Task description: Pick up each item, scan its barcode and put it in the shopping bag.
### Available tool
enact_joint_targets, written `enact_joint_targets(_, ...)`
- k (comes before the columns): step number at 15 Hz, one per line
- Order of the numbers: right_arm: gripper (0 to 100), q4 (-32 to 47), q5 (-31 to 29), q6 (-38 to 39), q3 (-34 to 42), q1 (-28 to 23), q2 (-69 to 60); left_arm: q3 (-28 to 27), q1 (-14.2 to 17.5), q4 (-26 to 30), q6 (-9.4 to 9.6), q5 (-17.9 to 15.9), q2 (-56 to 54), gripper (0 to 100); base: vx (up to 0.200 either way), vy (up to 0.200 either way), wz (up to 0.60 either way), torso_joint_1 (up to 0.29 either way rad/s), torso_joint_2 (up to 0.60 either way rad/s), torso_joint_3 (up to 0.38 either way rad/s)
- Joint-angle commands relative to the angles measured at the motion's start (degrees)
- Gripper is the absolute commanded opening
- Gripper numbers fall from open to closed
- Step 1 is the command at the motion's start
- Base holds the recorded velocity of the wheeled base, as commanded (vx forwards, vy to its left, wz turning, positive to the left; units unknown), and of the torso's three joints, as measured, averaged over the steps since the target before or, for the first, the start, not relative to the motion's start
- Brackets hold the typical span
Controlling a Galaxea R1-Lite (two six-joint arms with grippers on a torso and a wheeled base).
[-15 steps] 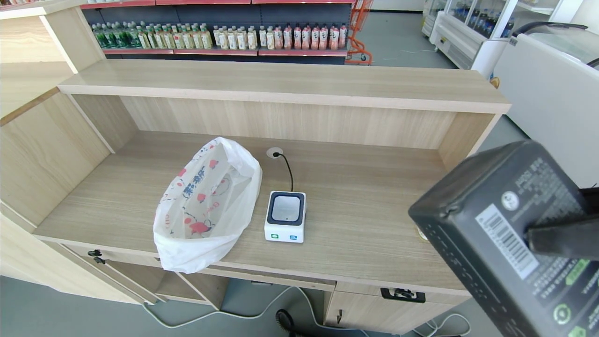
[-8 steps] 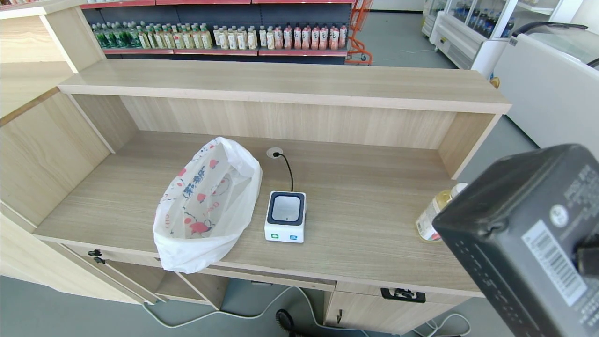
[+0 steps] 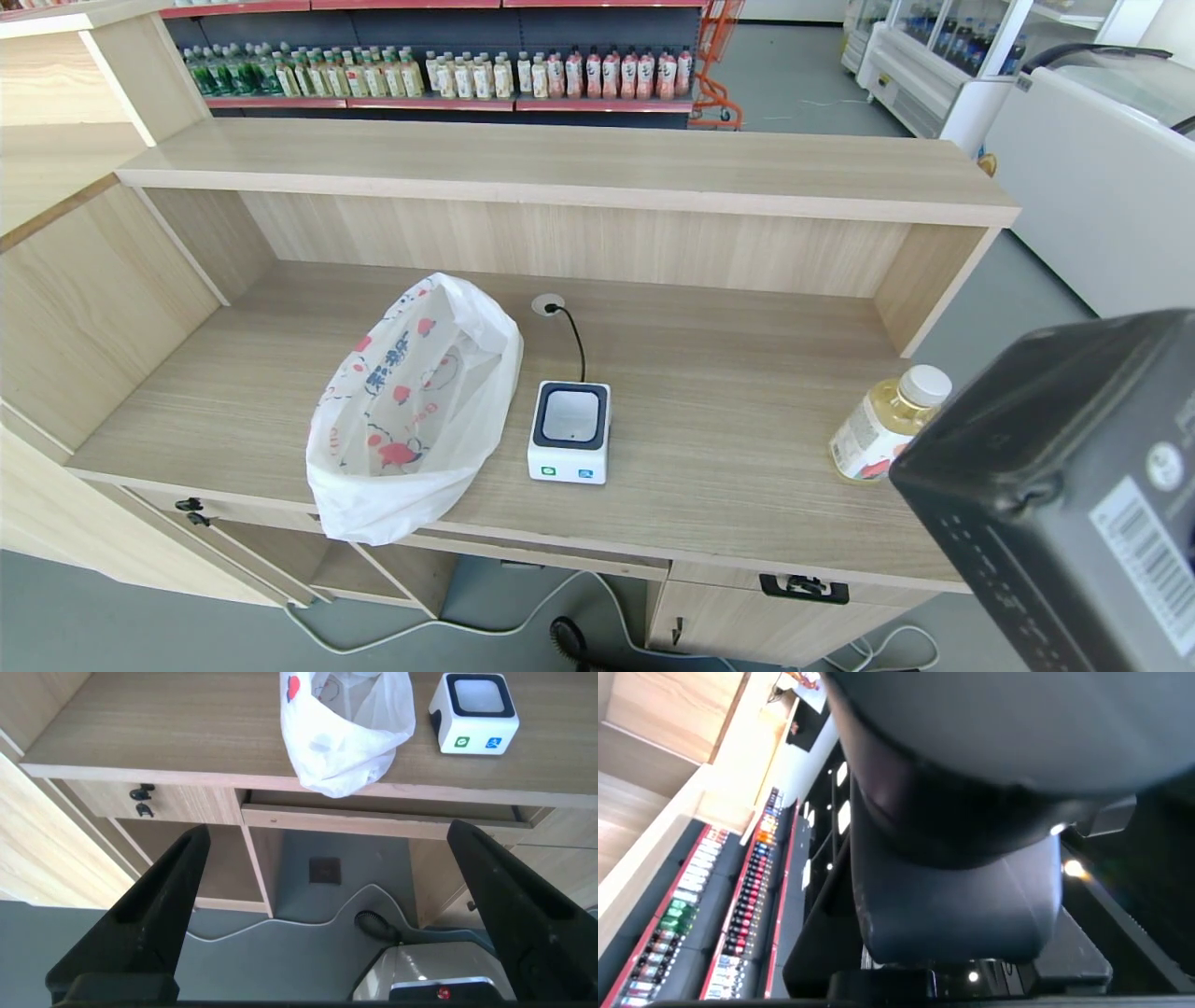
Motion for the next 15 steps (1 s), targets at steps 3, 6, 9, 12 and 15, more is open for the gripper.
enact_joint_targets(3,0,0.0,0.0,-0.5,0.2,0.4,0.0,0.0,0.0,0.0,-0.01,0.0,0.0,100,0.000,0.000,0.00,0.000,0.00,0.000)
enact_joint_targets(6,0,0.0,0.0,0.6,-0.4,-0.1,0.4,0.0,0.0,0.0,-0.01,0.0,0.0,100,0.000,0.000,0.00,0.000,0.00,0.000)
enact_joint_targets(9,0,0.0,-0.4,11.1,-3.9,-5.9,3.7,0.0,0.0,0.0,-0.01,0.0,0.0,100,0.000,0.000,0.00,0.000,0.00,0.000)
enact_joint_targets(12,0,8.9,-15.4,41.6,-0.1,-21.9,1.7,0.0,0.1,0.0,-0.01,0.0,0.0,100,0.000,0.000,0.00,0.000,0.00,0.000)
enact_joint_targets(15,0,15.3,-20.3,60.5,0.7,-33.3,-1.0,0.0,0.0,0.0,-0.01,0.0,0.0,100,0.000,0.000,0.00,0.000,0.00,0.000)
